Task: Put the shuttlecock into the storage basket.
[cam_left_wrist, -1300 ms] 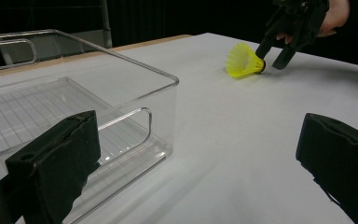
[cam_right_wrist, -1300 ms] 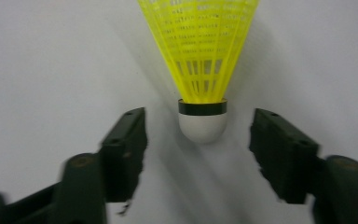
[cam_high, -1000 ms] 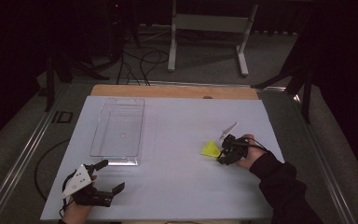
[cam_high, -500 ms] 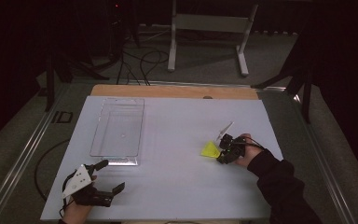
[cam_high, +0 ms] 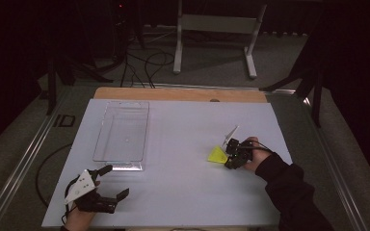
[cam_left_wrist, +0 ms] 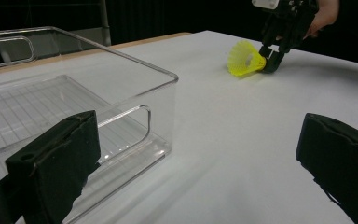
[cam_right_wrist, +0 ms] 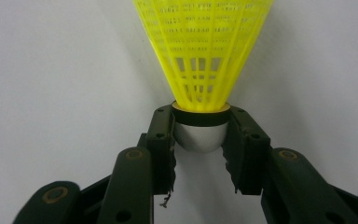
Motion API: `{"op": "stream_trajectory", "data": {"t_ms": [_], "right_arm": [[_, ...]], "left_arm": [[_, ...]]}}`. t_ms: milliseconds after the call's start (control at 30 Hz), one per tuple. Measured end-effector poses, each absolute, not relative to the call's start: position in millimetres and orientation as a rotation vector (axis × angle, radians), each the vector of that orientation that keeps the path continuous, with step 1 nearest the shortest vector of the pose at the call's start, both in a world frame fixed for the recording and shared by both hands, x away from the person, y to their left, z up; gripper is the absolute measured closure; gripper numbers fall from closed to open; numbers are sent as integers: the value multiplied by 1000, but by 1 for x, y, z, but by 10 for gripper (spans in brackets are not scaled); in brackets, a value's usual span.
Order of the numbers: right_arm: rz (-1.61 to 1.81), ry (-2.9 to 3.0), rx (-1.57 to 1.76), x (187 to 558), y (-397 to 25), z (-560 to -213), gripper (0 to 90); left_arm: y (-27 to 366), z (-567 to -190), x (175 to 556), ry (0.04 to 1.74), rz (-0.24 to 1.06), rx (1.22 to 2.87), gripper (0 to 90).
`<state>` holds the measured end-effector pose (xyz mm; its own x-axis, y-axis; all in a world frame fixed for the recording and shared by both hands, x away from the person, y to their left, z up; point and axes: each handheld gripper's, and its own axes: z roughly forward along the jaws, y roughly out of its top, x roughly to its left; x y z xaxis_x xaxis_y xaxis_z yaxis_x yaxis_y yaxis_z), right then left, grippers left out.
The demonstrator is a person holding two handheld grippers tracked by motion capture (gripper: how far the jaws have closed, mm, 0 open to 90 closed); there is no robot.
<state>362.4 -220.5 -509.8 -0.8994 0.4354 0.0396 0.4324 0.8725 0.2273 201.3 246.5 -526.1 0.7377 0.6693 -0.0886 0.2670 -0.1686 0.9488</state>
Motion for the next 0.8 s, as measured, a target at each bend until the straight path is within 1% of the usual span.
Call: {"op": "stream_trajectory", "data": {"t_ms": [433, 800], "right_arm": [[433, 3060, 609, 355, -227, -498, 652], [484, 3074, 537, 348, -222, -488, 652]], "left_arm": [[245, -527, 202, 754, 405, 1765, 5], [245, -527, 202, 757, 402, 1764, 5]]}}
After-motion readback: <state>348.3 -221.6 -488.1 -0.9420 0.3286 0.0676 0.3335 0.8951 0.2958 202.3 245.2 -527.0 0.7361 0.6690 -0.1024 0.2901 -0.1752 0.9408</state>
